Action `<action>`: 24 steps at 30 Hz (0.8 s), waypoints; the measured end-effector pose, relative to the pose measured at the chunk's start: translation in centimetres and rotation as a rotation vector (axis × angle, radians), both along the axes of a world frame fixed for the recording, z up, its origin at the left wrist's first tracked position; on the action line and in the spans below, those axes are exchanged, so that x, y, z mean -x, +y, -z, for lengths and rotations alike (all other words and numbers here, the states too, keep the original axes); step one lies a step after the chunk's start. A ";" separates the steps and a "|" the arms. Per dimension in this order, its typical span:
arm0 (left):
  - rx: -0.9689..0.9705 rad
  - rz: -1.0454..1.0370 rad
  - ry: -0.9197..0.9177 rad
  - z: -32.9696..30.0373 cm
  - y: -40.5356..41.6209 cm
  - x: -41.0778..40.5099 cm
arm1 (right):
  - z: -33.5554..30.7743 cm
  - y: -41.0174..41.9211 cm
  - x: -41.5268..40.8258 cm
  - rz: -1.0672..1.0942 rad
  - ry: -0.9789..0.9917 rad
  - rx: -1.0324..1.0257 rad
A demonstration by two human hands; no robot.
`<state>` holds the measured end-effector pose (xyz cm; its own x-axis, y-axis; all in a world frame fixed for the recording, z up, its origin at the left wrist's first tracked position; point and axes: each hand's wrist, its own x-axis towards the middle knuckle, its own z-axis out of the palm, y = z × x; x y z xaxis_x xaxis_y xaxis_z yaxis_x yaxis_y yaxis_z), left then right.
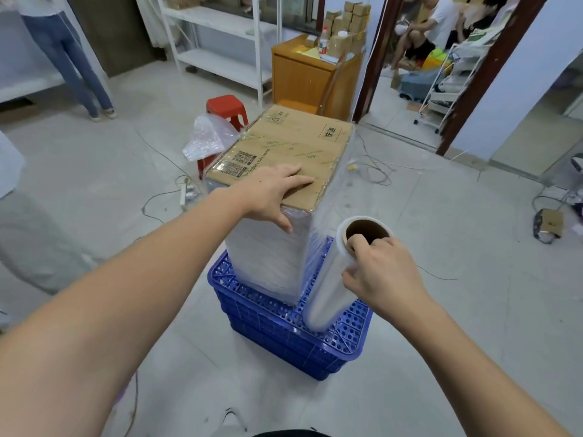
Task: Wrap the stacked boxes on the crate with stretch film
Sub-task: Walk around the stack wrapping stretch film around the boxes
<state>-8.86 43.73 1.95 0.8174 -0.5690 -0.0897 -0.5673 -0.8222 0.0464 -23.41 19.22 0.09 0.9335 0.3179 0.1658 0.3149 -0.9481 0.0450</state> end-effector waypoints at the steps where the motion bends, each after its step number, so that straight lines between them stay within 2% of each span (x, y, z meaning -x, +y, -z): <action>1: -0.025 0.021 0.003 -0.3 0.3 -0.5 | -0.1 0.1 0.1 0.029 0.001 0.002; 6: -0.147 0.202 0.049 -1.1 2.0 -3.0 | -0.9 2.6 -0.5 0.195 -0.015 0.052; 8: -0.134 0.263 -0.015 -0.5 2.9 -3.4 | -0.9 4.0 -0.9 0.273 0.020 0.056; 11: -0.064 0.312 -0.089 0.9 3.8 -3.5 | -0.4 5.4 -1.4 0.401 0.110 -0.084; 13: -0.034 0.329 -0.091 1.5 4.2 -3.7 | 0.1 6.3 -1.4 0.462 0.099 -0.115; 18: -0.073 0.412 -0.176 2.4 4.7 -3.7 | -0.7 7.6 -2.2 0.580 0.127 0.014; 21: -0.135 0.408 -0.218 2.7 4.5 -3.7 | -0.8 7.1 -2.9 0.575 0.175 -0.014; 24: -0.145 0.379 -0.196 2.5 3.8 -3.6 | -0.7 6.6 -2.0 0.452 0.156 -0.039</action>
